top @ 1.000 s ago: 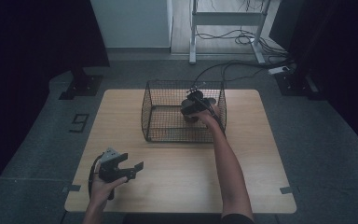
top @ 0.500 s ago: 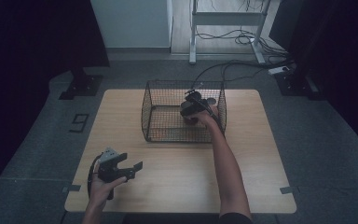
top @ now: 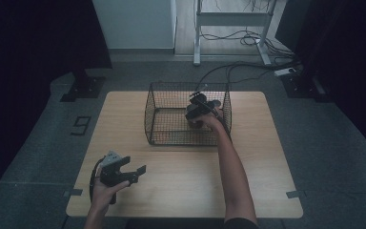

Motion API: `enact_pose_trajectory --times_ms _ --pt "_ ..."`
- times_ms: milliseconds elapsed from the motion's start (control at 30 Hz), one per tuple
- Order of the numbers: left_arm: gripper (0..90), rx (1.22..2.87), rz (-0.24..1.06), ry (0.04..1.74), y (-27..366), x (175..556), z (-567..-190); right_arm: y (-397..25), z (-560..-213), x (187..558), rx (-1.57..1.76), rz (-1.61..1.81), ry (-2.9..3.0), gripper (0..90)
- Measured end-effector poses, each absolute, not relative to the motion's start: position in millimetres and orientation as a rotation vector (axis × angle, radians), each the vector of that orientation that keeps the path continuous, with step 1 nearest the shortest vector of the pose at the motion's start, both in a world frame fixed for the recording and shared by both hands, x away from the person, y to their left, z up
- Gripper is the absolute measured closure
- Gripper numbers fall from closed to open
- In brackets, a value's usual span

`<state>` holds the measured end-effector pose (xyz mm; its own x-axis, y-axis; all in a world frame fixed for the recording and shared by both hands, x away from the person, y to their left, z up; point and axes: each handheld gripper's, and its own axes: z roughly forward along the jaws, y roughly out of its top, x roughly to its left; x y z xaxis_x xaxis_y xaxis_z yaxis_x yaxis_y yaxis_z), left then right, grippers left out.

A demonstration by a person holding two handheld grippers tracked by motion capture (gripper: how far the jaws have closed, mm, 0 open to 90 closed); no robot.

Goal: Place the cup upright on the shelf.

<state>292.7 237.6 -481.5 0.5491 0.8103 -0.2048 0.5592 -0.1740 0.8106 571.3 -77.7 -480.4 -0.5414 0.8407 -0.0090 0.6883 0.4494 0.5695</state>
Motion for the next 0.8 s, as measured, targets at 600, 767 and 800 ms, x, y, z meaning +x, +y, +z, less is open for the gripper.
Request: enact_pose_trajectory --times_ms 600,767,800 --pt "17.2 1.862 0.339 1.106 236 292 -481 -83 -471 567 1.301 0.763 2.407 8.9" --pt "17.2 1.863 0.341 1.106 235 292 -481 -87 -459 562 1.314 0.841 2.357 8.1" --pt "17.2 1.863 0.341 1.106 235 292 -481 -87 -459 562 1.314 0.841 2.357 8.1"
